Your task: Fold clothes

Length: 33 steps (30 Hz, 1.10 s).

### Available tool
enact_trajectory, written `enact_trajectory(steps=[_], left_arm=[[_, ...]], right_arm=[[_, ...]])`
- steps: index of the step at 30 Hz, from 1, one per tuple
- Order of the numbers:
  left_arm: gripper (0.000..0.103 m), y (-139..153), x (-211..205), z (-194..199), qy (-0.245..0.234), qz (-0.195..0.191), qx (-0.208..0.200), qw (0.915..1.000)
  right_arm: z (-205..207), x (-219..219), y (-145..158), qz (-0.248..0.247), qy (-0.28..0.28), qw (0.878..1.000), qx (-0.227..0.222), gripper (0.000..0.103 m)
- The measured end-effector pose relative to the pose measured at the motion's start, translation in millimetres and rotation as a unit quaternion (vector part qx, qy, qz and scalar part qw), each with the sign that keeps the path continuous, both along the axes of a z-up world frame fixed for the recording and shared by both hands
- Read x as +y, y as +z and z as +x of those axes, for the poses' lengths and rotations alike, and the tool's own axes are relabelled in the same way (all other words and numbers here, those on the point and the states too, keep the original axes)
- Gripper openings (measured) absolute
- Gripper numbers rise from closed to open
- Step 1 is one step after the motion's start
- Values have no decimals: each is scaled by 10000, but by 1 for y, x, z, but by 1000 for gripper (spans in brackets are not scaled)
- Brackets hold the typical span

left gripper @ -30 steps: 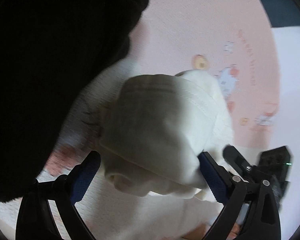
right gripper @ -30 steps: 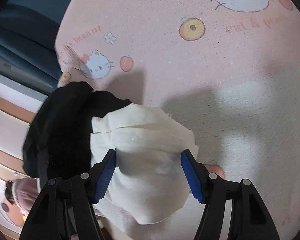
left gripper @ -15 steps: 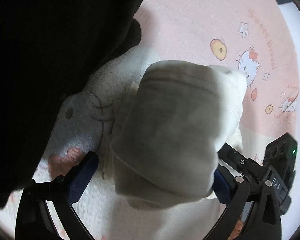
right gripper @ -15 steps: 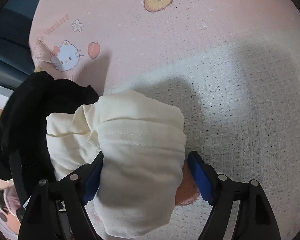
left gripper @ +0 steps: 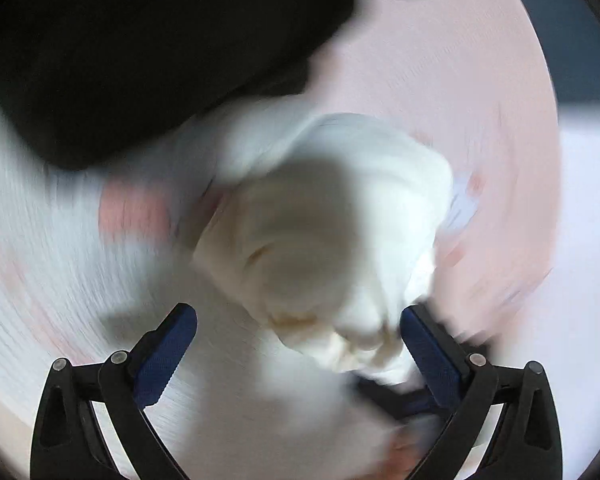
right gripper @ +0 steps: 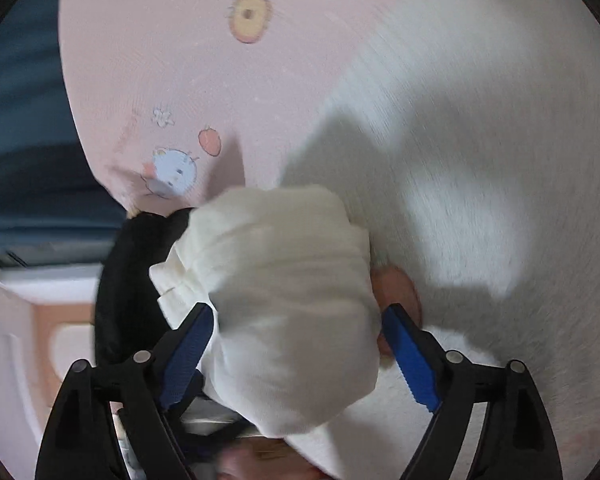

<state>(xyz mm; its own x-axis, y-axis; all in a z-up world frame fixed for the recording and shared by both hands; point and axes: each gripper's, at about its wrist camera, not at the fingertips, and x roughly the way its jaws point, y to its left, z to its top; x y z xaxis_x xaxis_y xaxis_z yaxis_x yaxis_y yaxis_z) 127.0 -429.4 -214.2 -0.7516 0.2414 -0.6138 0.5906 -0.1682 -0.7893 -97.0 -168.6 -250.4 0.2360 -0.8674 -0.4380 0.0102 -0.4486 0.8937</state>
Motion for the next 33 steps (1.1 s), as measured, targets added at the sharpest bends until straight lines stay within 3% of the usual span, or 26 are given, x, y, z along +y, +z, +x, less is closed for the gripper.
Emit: enact_trajectory(steps=[1, 5, 7, 14, 19, 25, 29, 31, 33], left_arm=[[103, -11, 0, 8, 330, 290, 174, 9989], [103, -21, -1, 1, 387, 528, 514, 9965], [103, -21, -6, -7, 324, 503, 531, 9968], [103, -18, -20, -32, 155, 284, 570, 9978], [103, -14, -21, -38, 451, 36, 587, 9973], [103, -10, -23, -47, 818, -257, 607, 9945], [103, -8, -27, -52, 679, -280, 611, 9954], [102, -4, -26, -59, 495, -426, 521, 9965], [99, 0, -23, -67, 298, -542, 432, 9971]], right_arm=[[2, -2, -1, -9, 10, 10000, 53, 87], [10, -13, 7, 181, 330, 9986, 370, 91], [14, -20, 9, 269, 434, 9976, 467, 97], [12, -33, 10, 222, 417, 9982, 369, 98], [12, -34, 12, 210, 233, 9991, 300, 98], [18, -43, 15, 125, -66, 9983, 566, 98], [19, -43, 15, 15, -223, 9974, 680, 91], [20, -40, 13, -40, -321, 9968, 737, 79], [21, -38, 13, -90, -357, 9961, 806, 73]])
